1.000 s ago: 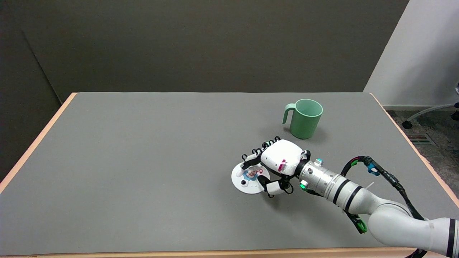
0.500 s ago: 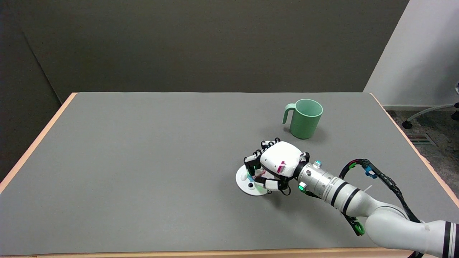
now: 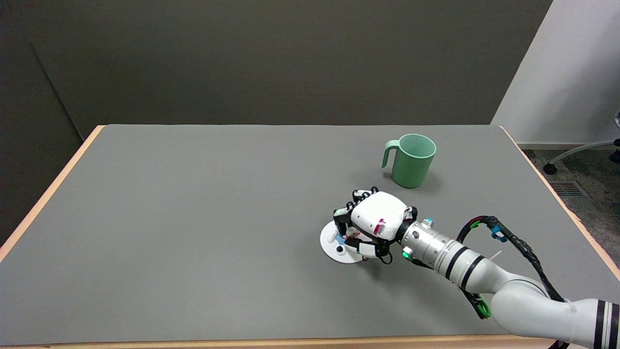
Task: Pick up the white cup lid.
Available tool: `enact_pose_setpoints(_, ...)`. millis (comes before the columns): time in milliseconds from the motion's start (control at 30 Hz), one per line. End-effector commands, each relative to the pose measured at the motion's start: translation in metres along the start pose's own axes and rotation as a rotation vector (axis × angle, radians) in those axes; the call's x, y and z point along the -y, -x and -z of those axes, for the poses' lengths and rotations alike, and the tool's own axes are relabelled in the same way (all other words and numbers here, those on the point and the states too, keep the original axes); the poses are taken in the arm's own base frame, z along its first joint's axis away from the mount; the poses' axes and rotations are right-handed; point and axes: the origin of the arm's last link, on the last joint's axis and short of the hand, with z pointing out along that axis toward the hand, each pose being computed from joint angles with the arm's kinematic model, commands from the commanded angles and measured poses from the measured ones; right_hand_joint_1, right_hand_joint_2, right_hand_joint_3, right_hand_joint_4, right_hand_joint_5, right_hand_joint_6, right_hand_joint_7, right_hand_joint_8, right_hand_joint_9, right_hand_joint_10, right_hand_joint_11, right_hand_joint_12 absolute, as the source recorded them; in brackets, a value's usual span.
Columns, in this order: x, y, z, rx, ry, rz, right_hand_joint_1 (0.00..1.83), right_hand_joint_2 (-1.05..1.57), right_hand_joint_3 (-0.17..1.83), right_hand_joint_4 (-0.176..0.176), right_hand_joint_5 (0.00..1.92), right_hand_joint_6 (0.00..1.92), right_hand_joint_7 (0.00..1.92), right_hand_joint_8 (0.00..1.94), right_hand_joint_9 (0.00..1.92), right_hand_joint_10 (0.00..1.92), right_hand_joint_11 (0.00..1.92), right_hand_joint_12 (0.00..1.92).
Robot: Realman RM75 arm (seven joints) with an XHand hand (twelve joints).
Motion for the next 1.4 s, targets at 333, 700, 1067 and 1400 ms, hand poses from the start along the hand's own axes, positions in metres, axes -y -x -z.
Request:
enact_pose_setpoints(333, 0.0, -0.039, -0.002, -0.073, -0.048, 0.082, 0.96, 1.09, 0.19, 0.176, 0.84, 1.21, 1.05, 0.42, 1.01, 0.59, 0.48, 1.48)
enact_pose_setpoints(700, -0.011, -0.056, -0.005, -0.078, -0.049, 0.109, 0.97, 1.08, 0.19, 0.176, 0.85, 1.2, 1.07, 0.42, 1.05, 0.54, 0.51, 1.45)
enact_pose_setpoints(1067, -0.022, -0.067, -0.011, -0.047, -0.069, 0.175, 0.96, 1.08, 0.21, 0.176, 0.85, 1.2, 1.1, 0.46, 1.09, 0.5, 0.56, 1.42)
enact_pose_setpoints(1400, -0.043, -0.075, -0.019, -0.013, -0.052, 0.247, 0.96, 1.08, 0.21, 0.176, 0.85, 1.2, 1.1, 0.45, 1.09, 0.49, 0.59, 1.41)
